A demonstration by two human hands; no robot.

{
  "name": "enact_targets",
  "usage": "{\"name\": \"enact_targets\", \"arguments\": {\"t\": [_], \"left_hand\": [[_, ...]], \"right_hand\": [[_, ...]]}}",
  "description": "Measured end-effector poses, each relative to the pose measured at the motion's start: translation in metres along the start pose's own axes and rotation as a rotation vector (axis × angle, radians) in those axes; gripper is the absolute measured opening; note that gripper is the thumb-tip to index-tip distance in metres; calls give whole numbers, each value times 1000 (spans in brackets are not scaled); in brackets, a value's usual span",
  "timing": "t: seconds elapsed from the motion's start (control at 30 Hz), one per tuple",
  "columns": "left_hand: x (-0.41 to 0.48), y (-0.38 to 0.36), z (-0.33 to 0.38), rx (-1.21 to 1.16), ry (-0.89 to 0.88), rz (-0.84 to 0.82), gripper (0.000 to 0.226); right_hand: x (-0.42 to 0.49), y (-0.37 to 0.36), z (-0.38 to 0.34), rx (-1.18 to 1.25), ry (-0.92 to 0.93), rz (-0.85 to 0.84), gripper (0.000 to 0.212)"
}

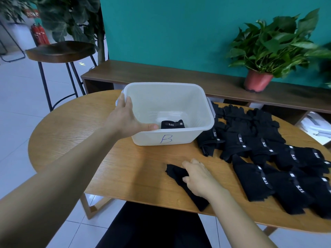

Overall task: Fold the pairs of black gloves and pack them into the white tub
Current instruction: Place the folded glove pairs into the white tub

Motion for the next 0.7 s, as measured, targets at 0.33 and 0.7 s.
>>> {"name": "enact_targets", "arguments": {"t": [0.33,0.7], "left_hand": [[-3,3,8,-8,-41,-24,154],[-3,0,2,44,-84,-92,160]], "right_hand": [[-35,98,5,216,143,148,6],[21,219,-94,-134,408,501,15]]}}
Point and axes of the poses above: each hand's wrist, its own x-axis towards the middle knuckle, its own y-axis out of the back of the hand, z = x × y, the point moved 10 cm from there along x, towards the middle knuckle, and after that the axes turned 15 degrees about -y, right-handed, at the moved point
